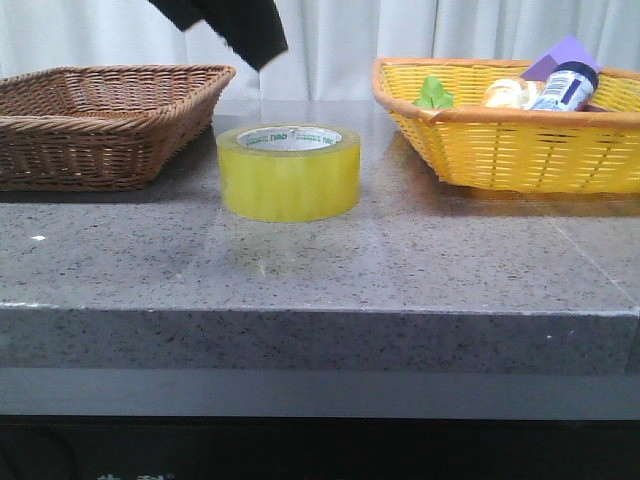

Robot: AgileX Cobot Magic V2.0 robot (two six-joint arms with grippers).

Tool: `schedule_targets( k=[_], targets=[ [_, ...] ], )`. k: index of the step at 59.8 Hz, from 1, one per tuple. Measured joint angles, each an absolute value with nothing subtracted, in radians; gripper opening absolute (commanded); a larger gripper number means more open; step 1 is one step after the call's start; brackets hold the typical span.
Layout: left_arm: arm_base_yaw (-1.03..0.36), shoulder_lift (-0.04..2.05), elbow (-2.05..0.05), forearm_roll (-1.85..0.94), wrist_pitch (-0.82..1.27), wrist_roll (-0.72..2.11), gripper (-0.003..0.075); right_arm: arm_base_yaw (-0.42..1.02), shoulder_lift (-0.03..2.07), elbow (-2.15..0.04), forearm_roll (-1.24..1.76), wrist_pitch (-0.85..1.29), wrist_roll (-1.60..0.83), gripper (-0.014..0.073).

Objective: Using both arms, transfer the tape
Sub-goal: 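Lower the left gripper into the tape roll's hole and close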

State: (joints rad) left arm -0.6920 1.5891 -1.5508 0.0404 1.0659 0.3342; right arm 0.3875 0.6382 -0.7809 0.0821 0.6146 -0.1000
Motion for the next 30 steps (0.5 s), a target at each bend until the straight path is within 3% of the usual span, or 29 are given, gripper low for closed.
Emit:
schedule_targets(
  k=[30],
  targets=[
    [-0.692,1.711,-1.621,0.040,1.093,0.407,0.0587,0.387,0.638,-0.781,0.082,0.615,-0.100,0.0373]
  ],
)
